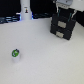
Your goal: Open the kcup holder, insert the kcup into the holder, and close the kcup holder
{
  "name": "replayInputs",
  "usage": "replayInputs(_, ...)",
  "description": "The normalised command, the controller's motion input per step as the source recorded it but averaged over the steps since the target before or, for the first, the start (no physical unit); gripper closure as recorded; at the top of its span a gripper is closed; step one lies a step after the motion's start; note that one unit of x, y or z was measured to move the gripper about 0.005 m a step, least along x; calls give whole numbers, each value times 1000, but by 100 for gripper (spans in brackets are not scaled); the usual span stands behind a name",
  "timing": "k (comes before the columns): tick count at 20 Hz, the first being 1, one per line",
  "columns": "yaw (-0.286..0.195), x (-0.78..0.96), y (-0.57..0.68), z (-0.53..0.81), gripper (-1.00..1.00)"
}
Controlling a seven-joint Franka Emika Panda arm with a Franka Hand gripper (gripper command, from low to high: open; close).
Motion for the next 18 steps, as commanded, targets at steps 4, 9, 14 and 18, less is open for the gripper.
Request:
replayInputs(4, -3, -97, 164, -491, -100)
replayInputs(9, -1, -222, -26, -345, -100)
replayInputs(14, -3, -74, 0, -45, 100)
replayInputs(18, 0, 0, 0, 0, 100)
